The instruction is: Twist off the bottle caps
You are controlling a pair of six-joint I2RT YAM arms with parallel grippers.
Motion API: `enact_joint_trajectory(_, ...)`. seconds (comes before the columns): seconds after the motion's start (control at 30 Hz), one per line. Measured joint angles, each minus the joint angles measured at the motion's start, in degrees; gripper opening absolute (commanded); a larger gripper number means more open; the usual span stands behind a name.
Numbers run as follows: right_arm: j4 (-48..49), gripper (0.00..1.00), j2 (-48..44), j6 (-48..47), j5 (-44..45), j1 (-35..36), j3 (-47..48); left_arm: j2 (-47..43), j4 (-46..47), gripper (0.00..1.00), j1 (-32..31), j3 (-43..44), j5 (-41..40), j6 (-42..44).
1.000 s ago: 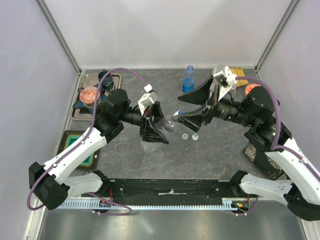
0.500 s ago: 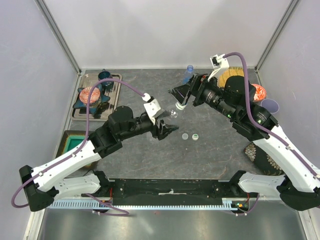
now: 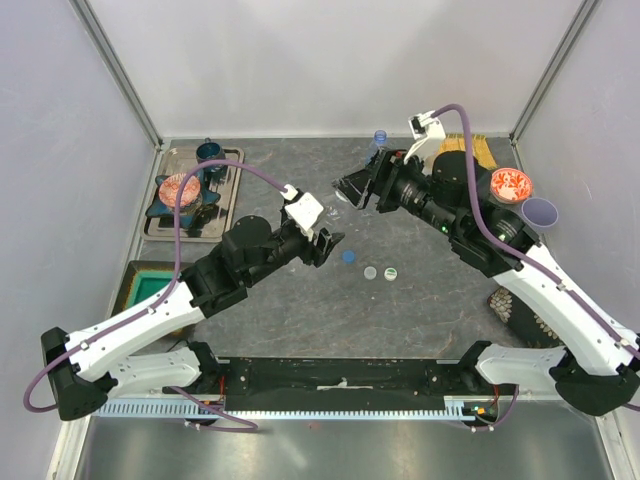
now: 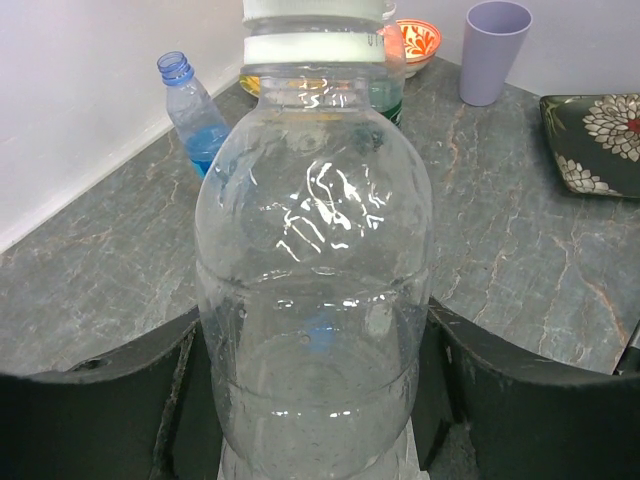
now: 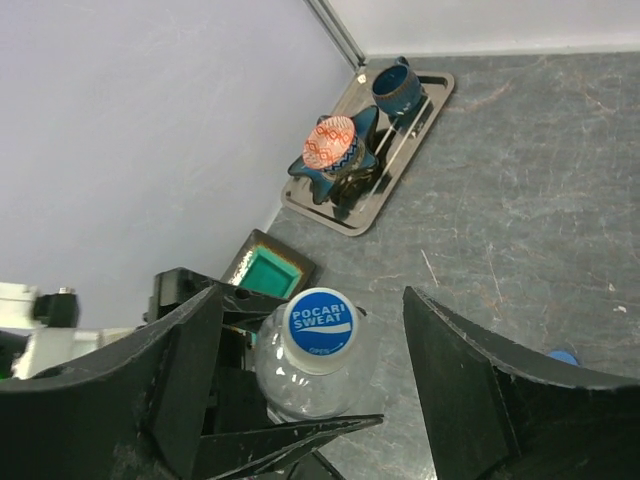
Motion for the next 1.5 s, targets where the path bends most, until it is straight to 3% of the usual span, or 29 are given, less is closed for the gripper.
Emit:
enact_joint_trajectory(0.2,0.0,0.73,1.5,0.0,0.0,0.0,-1.1,0.0,0.0,0.40,-0.2,0.0,-0.6,0.6)
enact_joint_trajectory(0.47,0.6,0.51,1.6,-0.2,0.0,0.0,-1.9,0.0,0.0,0.40,-0.2,0.0,-0.6,0.8)
enact_joint_trajectory(0.57,1.0,0.40,1.6,-0.2,-0.4,0.0,-2.3,0.0,-0.2,0.40,-0.2,-0.1,-0.7,0.8)
enact_joint_trajectory(0.67,1.5,0.21,1.6,0.1,-0.9,0.3,-2.6,0.0,-0.5,0.40,-0.3,-0.2,-0.7,0.9)
enact_joint_trajectory(0.7,1.7,0.05,1.5,0.2,-1.0,0.3,-2.7,0.0,-0.4,0.40,-0.3,-0.2,-0.8,0.9)
enact_joint_trajectory(0.73,1.8,0.00,1.4,0.0,-1.1,0.3,-2.9,0.0,-0.4,0.40,-0.3,-0.2,-0.8,0.9)
enact_joint_trajectory(1.03,2.8,0.00,0.2,-4.1,-5.5,0.1,-3.4,-1.0,-0.6,0.35,-0.1,-0.2,2.1,0.8)
enact_joint_trajectory(1.13,3.4,0.00,-1.6,-7.7,-10.4,0.0,-3.4,-2.7,-0.6,0.36,2.6,-0.2,11.0,-0.6)
enact_joint_trajectory(1.27,5.5,0.00,-3.4,-14.1,-20.3,0.0,-3.0,-3.5,1.2,0.39,11.3,0.5,35.8,-7.6)
enact_joint_trajectory(1.4,8.4,0.00,-5.4,-18.3,-29.3,-0.3,-3.1,0.0,8.8,0.40,16.0,1.7,58.0,-19.0)
enact_joint_trajectory(1.5,10.6,0.00,-7.9,-20.0,-35.1,-0.5,-4.4,3.3,17.5,0.40,16.5,2.3,69.2,-27.5)
